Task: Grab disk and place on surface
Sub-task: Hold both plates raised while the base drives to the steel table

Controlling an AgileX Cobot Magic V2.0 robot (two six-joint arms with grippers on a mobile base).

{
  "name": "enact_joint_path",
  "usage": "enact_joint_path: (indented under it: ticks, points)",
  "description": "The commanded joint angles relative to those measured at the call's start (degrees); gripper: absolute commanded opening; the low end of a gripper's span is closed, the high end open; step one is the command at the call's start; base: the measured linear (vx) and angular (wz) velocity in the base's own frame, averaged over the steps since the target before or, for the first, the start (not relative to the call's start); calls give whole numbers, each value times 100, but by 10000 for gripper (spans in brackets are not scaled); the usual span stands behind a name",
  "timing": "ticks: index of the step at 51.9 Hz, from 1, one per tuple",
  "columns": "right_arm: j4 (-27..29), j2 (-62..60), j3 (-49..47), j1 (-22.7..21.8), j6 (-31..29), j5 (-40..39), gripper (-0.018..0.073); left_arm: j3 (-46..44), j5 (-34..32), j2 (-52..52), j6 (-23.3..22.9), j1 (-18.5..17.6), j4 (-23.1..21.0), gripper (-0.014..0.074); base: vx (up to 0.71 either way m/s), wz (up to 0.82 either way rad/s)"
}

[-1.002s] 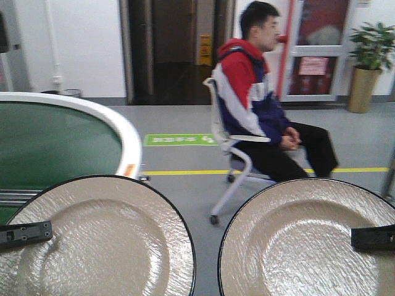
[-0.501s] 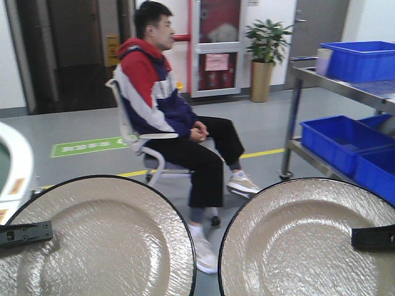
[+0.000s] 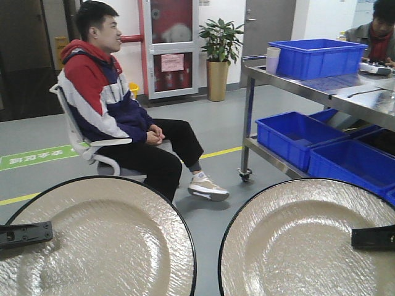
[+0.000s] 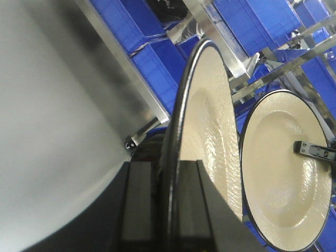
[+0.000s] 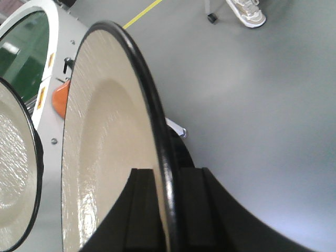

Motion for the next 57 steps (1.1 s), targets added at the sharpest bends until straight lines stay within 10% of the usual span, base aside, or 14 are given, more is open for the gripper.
enact_joint_path:
  ticks: [1,57]
  points:
    - [681,-130,-161,1,22,-91,-9,-172,136,-135,-103,-21,-828,-5,13,-19]
    - [681,-130,-161,1,22,-91,-9,-172,137,-135,-103,-21,-828,-5,27,-3]
